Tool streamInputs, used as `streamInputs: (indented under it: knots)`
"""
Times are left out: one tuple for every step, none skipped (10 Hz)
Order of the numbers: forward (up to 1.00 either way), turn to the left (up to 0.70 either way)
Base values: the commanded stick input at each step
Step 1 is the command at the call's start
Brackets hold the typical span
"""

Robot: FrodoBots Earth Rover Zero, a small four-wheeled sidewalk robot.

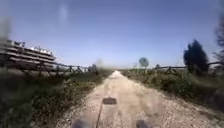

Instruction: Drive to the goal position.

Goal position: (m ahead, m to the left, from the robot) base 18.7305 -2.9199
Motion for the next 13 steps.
streamInputs:
  knots:
    - [0.70, 0.00]
    - [0.70, 0.00]
    - [0.70, 0.00]
    - [0.70, 0.00]
    - [0.70, 0.00]
    - [0.70, 0.00]
    - [0.70, 0.00]
    - [0.70, 0.00]
    - [0.70, 0.00]
    - [0.70, 0.00]
    - [0.70, 0.00]
    - [0.70, 0.00]
    - [0.70, -0.05]
